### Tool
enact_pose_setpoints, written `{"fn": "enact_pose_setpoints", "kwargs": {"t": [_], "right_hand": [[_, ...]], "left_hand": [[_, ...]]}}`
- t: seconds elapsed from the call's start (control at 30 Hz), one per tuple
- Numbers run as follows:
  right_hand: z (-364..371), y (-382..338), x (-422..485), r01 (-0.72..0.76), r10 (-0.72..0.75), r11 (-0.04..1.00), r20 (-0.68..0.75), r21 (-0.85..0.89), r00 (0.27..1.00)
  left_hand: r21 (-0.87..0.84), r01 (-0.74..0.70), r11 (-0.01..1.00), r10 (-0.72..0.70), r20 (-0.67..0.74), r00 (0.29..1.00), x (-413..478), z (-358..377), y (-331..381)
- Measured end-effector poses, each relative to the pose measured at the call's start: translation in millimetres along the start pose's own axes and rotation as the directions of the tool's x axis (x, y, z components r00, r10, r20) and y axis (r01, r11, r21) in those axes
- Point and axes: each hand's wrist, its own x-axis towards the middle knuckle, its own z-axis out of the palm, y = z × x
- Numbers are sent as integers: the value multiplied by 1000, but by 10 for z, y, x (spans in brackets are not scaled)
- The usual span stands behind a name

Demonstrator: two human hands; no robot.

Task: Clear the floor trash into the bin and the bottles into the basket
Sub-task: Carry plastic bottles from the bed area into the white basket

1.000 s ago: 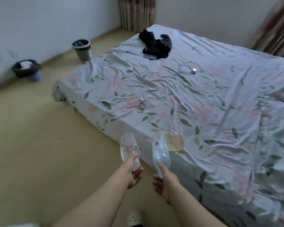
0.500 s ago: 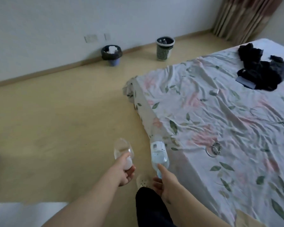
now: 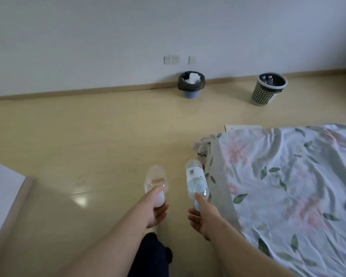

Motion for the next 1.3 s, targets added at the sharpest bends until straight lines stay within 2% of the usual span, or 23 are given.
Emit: {"fn": "enact_pose_setpoints", "kwargs": {"t": [0.17, 0.33, 0.53, 0.77, 0.97, 1.1, 1.3], "right_hand": [[579, -908, 556, 2, -2, 1000, -28, 4, 1000], [1285, -1975, 975, -22, 25, 998, -50, 56, 998], [1732, -3112, 1452, -35, 44, 989, -59, 143, 997], [1814, -4406, 2293, -59, 72, 973, -53, 224, 996], [1709, -5986, 2991, -53, 66, 985, -75, 165, 995], [1649, -6841, 3317, -13, 26, 983, -70, 181, 997], [1502, -7835, 3877, -31, 55, 969, -93, 243, 994]], "left_hand": [[7, 11, 1000, -11, -5, 1000, 564, 257, 1059], [87, 38, 996, -34, -41, 999, 1092, 556, 2376], [167, -21, 986, 24, -17, 1000, 1531, 1163, 3700], [249, 24, 968, -30, 20, 999, 2159, 2118, 4849], [257, 23, 966, -26, 8, 1000, 2573, 3242, 5976], [245, -13, 970, 2, 44, 999, 2745, 3908, 6614], [341, -33, 940, 5, 80, 997, 3167, 4956, 7380]]}}
